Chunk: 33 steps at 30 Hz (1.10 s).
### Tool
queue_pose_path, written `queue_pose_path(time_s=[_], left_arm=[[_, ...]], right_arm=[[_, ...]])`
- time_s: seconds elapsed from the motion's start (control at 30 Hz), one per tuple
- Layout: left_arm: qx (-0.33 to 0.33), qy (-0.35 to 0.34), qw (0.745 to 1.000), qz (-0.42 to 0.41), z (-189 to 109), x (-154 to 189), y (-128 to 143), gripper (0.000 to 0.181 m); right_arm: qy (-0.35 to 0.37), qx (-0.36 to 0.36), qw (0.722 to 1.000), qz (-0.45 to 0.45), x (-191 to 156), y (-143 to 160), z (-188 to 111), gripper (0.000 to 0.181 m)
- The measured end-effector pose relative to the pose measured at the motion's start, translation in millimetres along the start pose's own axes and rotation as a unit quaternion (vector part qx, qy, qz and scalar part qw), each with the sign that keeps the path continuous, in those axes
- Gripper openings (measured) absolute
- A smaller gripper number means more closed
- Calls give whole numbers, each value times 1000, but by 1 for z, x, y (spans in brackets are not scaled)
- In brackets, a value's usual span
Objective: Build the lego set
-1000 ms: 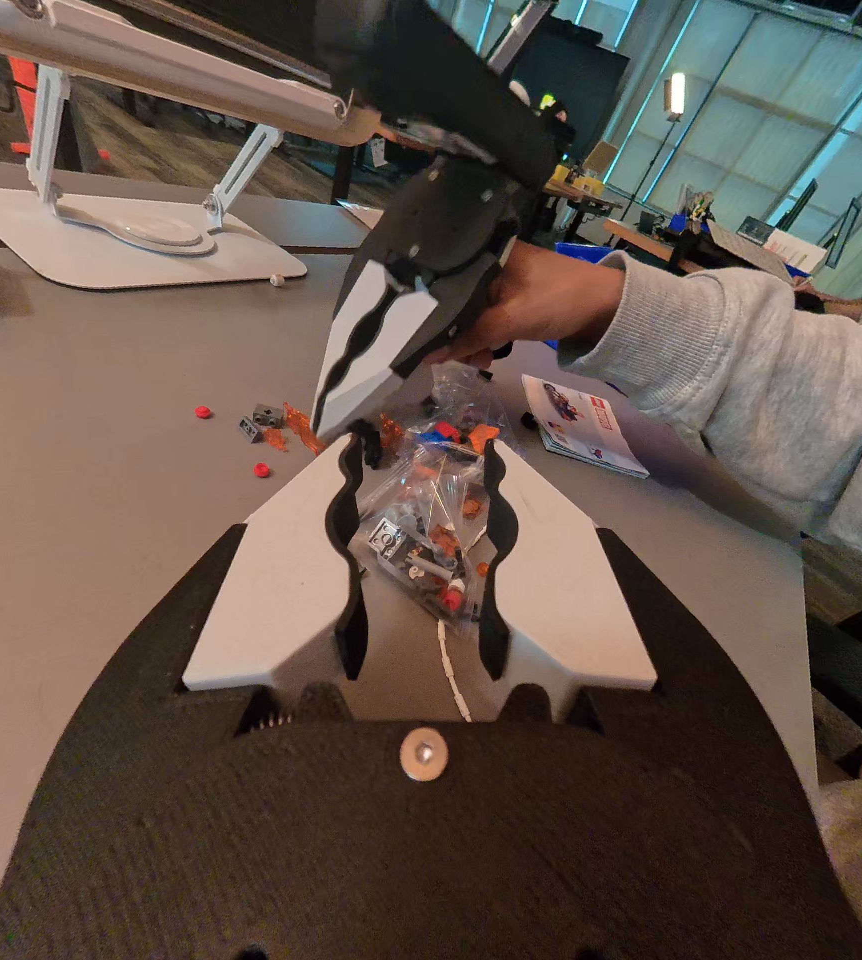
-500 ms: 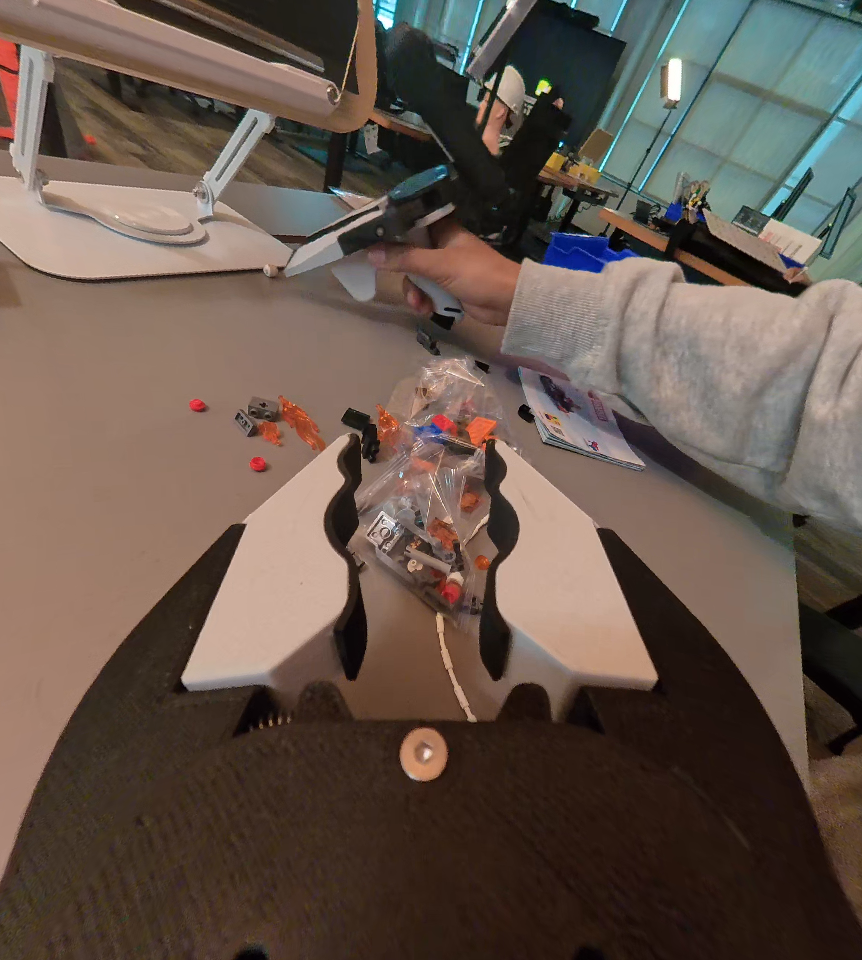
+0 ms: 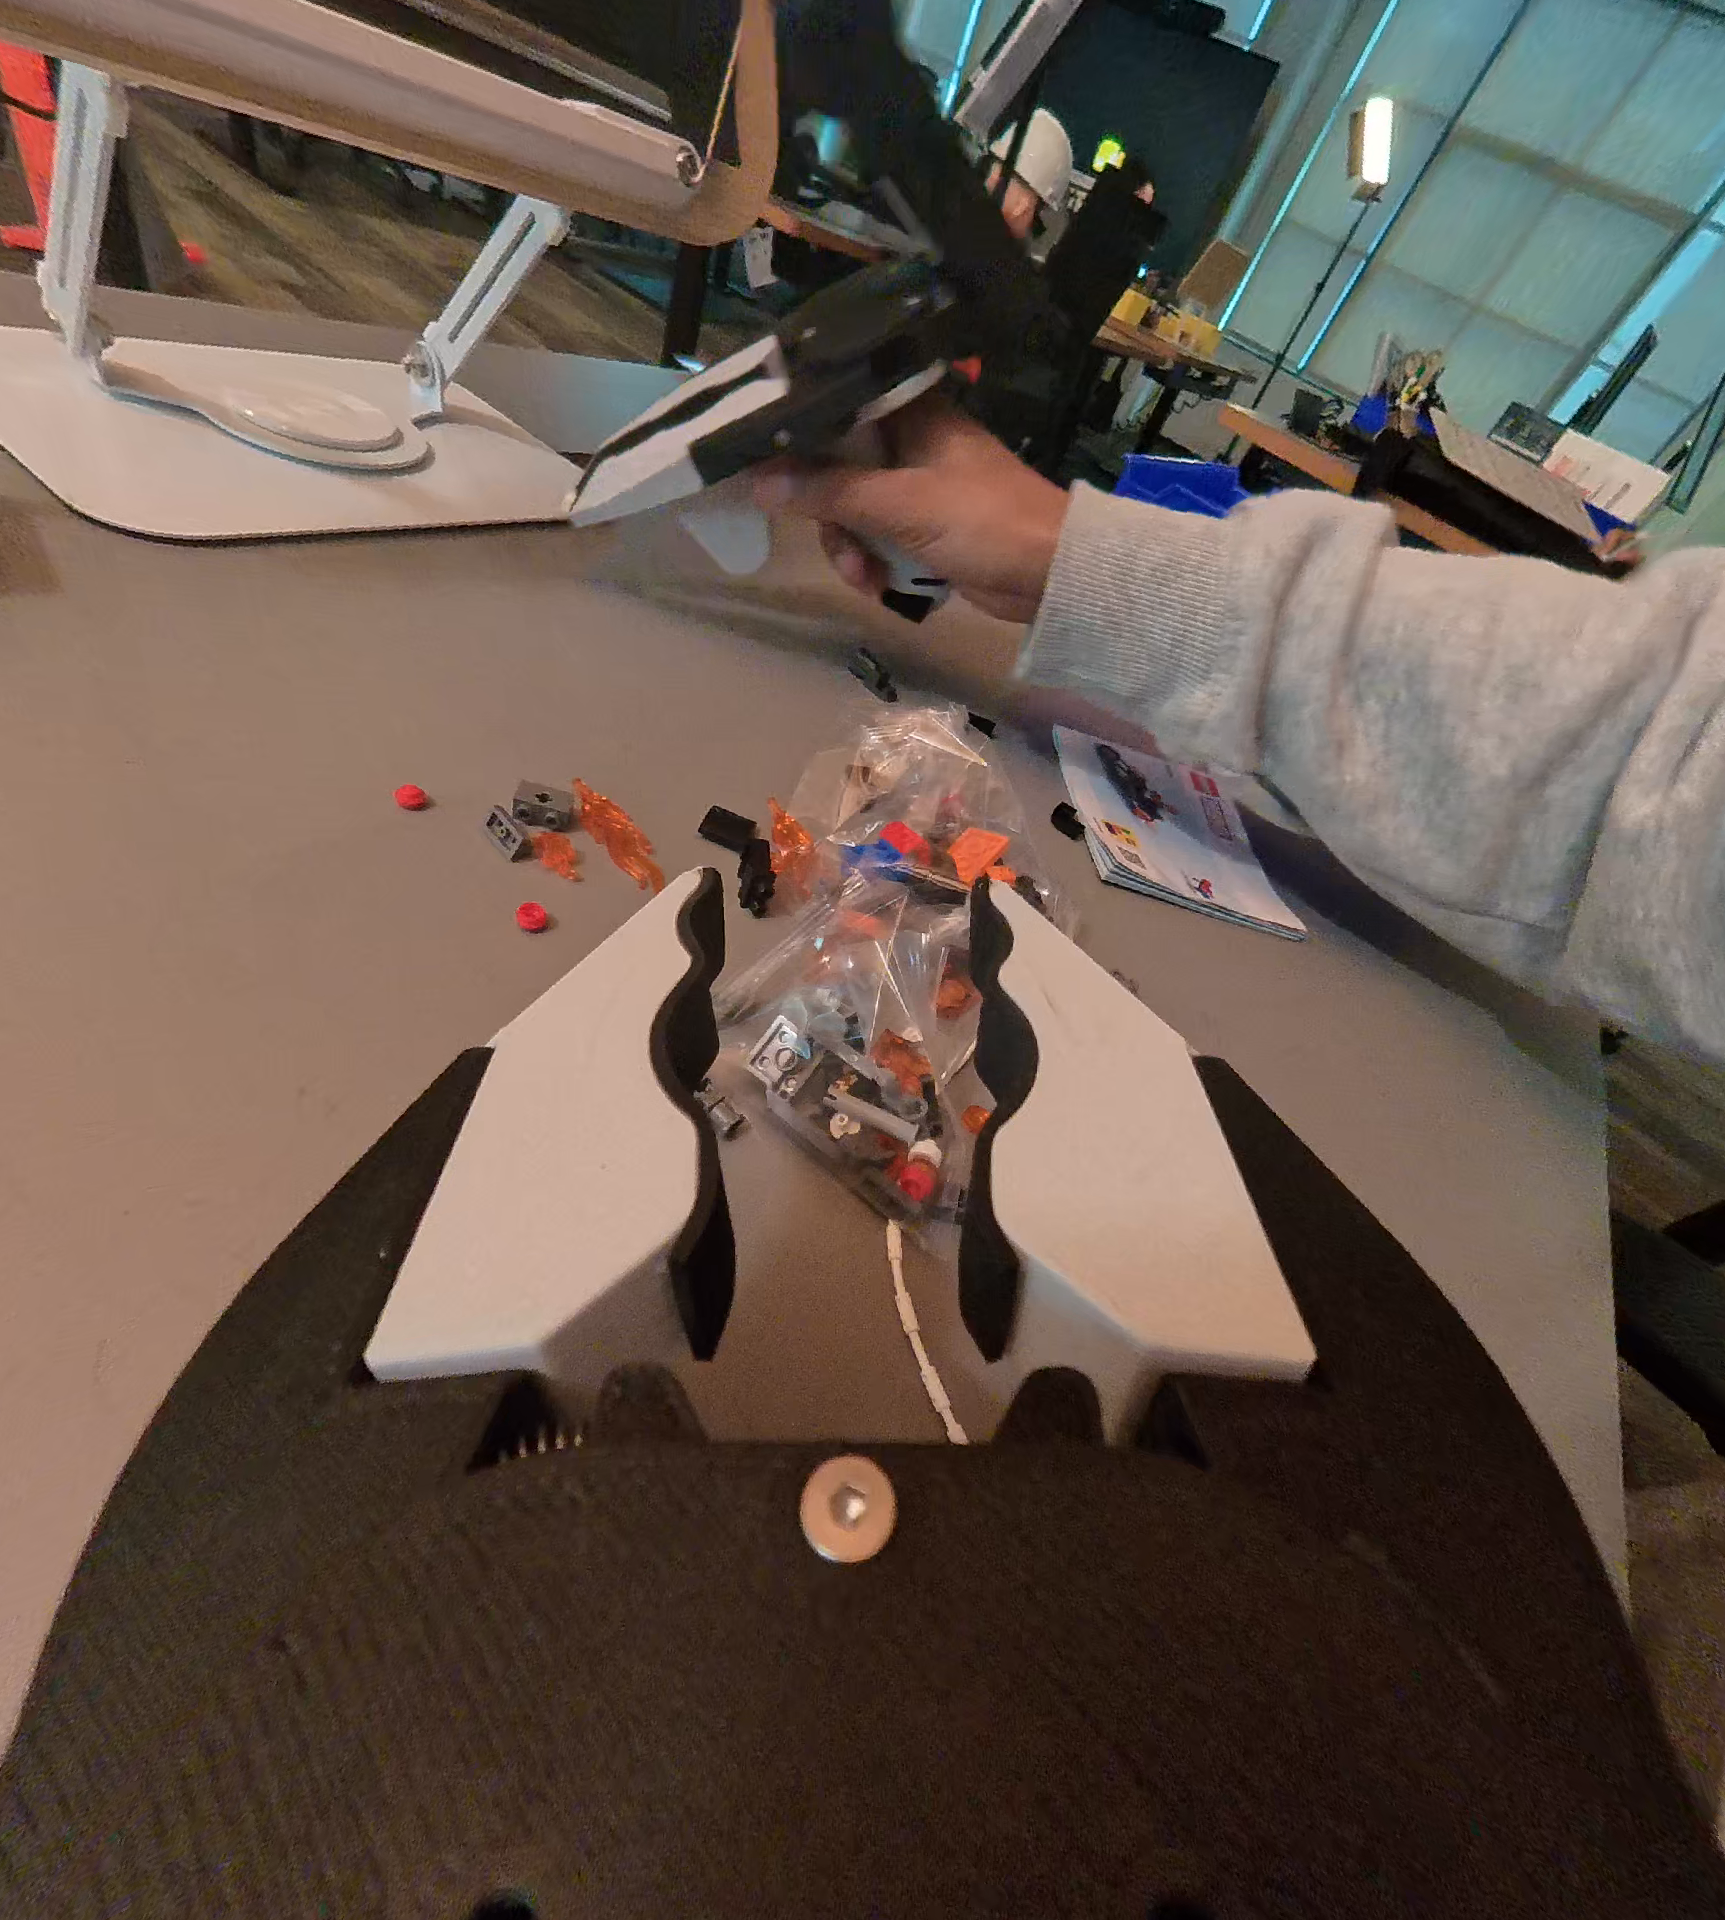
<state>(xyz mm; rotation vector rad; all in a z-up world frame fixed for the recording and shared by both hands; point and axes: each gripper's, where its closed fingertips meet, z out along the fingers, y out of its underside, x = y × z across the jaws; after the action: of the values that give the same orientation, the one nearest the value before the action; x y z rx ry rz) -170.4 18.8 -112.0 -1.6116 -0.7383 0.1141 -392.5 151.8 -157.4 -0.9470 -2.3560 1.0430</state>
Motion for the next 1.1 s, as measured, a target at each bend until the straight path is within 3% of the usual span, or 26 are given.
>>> queue_pose_path(time_s=[0.1, 0.27, 0.37, 0.77, 0.93, 1.1], left_arm=[[3, -4, 1000, -5, -1, -2, -1, 45], [21, -40, 999, 24, -5, -9, -7, 43], [24, -44, 999, 20, -5, -11, -8, 43], [36, -43, 998, -3, -7, -16, -11, 43], [38, -43, 998, -4, -7, -16, -11, 43], [40, -43, 998, -8, -8, -17, -12, 42]], right_arm=[[-74, 26, 997, -13, -66, -17, -37, 10], [-184, -33, 980, -68, -191, 5, -75, 10], [-195, -55, 975, -89, -230, 21, -76, 10], [-105, -53, 993, -18, -214, 26, -52, 12], [-64, -21, 997, -23, -207, 19, -72, 19], [-5, 109, 994, 8, -195, 3, -120, 20]])
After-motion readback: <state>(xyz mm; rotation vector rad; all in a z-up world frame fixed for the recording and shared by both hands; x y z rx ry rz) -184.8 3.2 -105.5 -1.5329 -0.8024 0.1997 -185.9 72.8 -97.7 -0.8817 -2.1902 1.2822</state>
